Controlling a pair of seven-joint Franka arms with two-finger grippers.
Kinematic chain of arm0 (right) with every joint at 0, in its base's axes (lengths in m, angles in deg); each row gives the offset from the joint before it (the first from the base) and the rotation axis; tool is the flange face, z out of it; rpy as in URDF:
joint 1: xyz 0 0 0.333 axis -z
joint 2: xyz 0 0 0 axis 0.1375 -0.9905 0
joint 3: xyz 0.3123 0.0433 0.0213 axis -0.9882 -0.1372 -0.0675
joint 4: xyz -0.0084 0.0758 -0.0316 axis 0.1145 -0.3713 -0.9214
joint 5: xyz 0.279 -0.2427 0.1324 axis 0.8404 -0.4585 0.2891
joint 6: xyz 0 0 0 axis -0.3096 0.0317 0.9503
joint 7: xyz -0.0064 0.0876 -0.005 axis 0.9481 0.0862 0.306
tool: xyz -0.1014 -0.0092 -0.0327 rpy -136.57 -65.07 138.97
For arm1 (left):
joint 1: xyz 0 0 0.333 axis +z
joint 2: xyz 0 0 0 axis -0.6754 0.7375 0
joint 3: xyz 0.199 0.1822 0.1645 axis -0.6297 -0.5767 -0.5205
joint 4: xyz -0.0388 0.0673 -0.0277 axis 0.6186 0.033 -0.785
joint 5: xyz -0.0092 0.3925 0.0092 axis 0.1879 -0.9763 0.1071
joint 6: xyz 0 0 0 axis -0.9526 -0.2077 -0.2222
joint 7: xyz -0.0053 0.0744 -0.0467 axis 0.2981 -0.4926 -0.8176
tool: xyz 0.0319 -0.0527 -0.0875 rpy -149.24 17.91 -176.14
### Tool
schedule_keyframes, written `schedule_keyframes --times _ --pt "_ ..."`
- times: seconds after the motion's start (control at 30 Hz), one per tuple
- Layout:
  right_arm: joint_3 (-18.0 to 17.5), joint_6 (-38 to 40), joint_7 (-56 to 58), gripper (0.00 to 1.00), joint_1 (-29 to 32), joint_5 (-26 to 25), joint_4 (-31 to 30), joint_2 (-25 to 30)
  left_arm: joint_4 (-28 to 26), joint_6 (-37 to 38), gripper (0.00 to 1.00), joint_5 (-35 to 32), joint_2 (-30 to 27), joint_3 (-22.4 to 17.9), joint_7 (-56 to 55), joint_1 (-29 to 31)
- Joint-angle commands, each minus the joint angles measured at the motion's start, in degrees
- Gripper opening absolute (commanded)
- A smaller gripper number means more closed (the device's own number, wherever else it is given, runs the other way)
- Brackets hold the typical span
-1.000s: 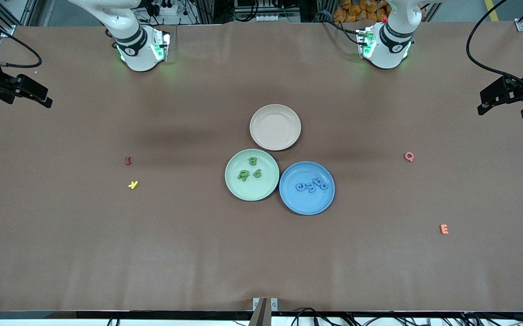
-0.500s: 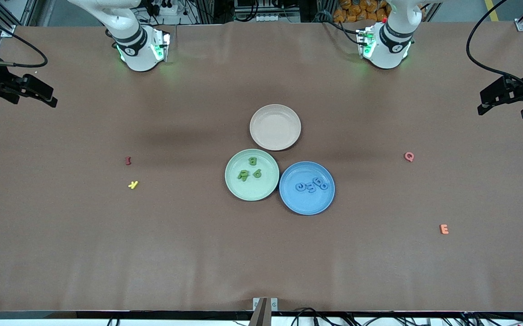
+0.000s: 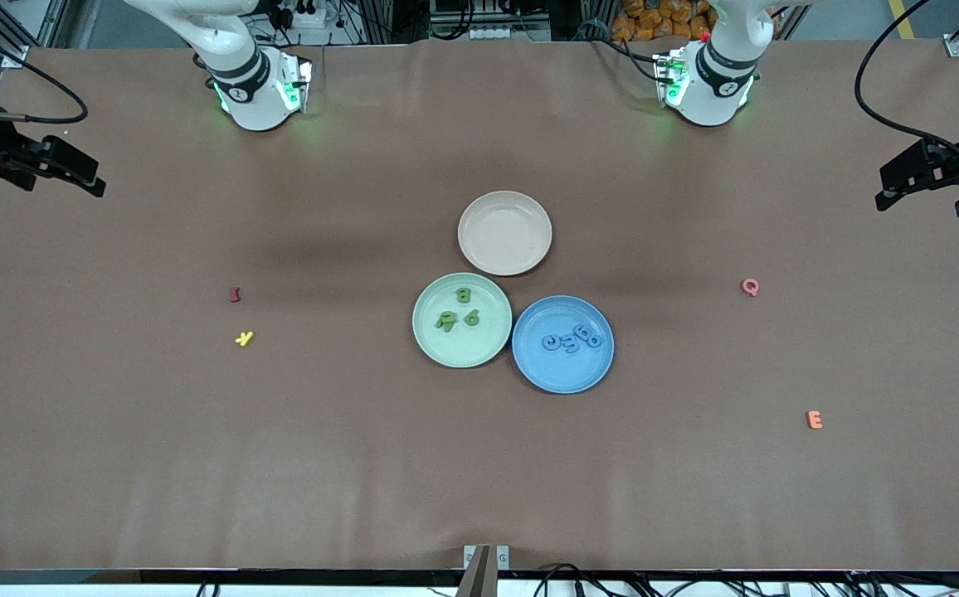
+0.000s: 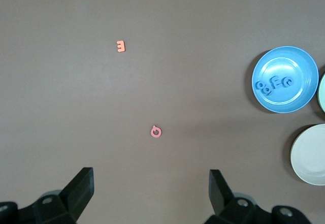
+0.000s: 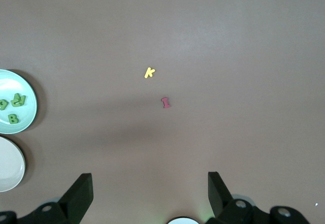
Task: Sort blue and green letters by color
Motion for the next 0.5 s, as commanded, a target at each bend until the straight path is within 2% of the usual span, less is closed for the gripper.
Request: schedule_keyframes --times 0.0,0.47 --pt "-0.1 -0.74 -0.98 1.0 -0.07 0.33 -1.49 1.47 1.48 1.26 1.0 1.33 0.65 -0.07 -0.8 -0.09" --pt "-0.18 -0.74 -0.98 1.0 -0.07 0.33 -1.49 1.38 1.48 1.26 1.0 1.59 1.36 -0.07 -0.88 -0.18"
